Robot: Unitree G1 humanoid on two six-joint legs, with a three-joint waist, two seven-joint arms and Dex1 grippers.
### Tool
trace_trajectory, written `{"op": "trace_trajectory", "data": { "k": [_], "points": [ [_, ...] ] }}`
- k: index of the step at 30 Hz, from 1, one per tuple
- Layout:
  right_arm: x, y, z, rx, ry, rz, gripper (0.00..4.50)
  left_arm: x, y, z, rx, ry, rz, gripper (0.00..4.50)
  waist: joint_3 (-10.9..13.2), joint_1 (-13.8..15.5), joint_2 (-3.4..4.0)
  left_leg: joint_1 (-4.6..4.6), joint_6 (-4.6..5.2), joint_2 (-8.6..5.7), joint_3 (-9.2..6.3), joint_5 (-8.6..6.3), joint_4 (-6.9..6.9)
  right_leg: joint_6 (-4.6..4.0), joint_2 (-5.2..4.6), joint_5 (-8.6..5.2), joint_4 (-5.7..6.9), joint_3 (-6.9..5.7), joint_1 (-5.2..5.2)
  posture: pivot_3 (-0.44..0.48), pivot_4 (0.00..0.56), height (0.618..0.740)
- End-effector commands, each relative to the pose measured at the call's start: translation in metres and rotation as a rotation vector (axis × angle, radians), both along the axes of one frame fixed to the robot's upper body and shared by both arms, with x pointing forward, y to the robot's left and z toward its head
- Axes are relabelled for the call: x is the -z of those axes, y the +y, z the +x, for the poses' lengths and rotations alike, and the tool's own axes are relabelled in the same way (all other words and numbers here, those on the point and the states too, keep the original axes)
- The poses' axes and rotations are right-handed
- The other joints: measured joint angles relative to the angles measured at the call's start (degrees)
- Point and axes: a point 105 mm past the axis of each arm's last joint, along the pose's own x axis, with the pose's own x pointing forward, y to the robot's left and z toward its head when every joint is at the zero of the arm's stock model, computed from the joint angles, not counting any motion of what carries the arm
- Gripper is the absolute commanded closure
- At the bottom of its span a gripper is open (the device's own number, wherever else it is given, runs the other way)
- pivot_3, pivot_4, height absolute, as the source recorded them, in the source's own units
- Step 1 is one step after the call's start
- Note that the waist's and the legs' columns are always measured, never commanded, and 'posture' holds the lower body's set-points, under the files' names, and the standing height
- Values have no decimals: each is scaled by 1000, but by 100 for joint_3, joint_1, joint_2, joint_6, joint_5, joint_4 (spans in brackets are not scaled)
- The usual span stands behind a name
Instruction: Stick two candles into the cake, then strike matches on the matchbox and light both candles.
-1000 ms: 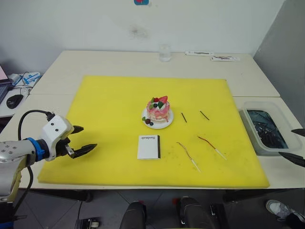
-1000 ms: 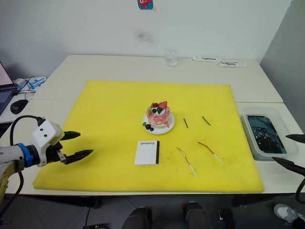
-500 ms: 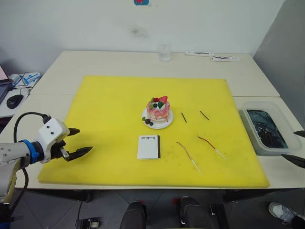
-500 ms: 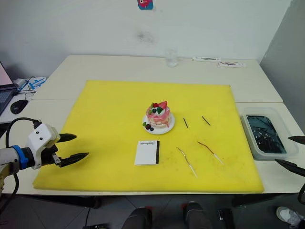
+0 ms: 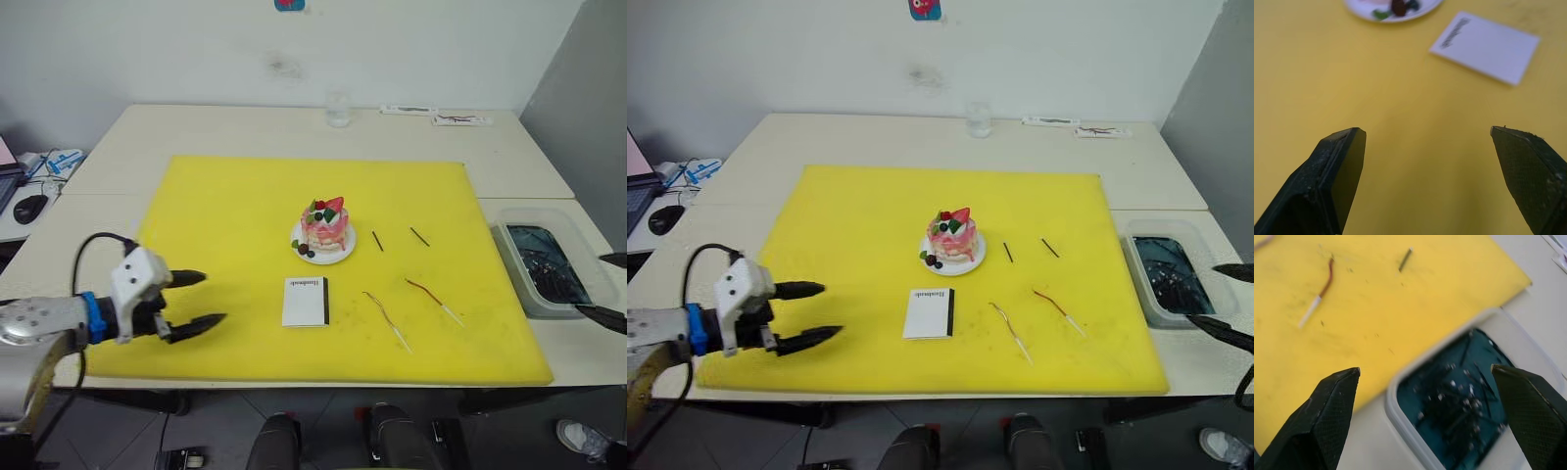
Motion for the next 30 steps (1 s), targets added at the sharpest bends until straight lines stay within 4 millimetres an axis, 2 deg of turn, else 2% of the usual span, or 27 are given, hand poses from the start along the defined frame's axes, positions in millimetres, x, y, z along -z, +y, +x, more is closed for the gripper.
{"op": "trace_trajectory", "data": {
  "k": [1,3,7,8,12,17,23,30],
  "points": [
    [-7,37,-3,-48,-8,40,8,-10,-46,-14,131,-2,-106,0,0,4,0,0,0,0,0,0,0,0,0,0,1,0,0,0,150,740],
    [1,56,-4,-42,8,72,8,-15,-67,-20,194,2,-160,0,-1,6,-1,-1,0,0,-6,0,3,2,3,1,2,-1,2,0,150,740],
    [20,82,-8,-8,63,124,8,-24,-93,-22,263,6,-231,0,-2,8,-1,-1,0,-2,-9,1,10,5,4,3,2,0,7,0,150,740],
    [30,88,-7,9,77,134,8,-25,-100,-21,283,-2,-241,0,-3,7,-2,-1,0,-2,-9,1,12,6,4,3,1,0,7,0,150,740],
    [52,92,2,106,72,134,8,-28,-114,-17,310,-17,-268,0,-3,5,-3,12,1,-2,-10,1,13,6,4,3,-8,0,23,0,150,740],
    [72,98,3,156,93,130,8,-30,-122,-19,343,-12,-276,0,-4,2,-2,13,1,-3,-9,1,9,6,4,3,-7,1,22,0,150,740],
    [86,96,13,213,102,135,8,-27,-124,-17,350,-13,-274,0,-3,4,-2,10,1,-3,-13,1,7,5,6,3,-10,1,23,0,150,740],
    [99,96,12,235,167,136,8,-23,-123,-19,344,-7,-275,0,-3,4,-2,12,1,-4,-15,1,7,5,6,3,-10,1,22,0,150,740]
  ]
}}
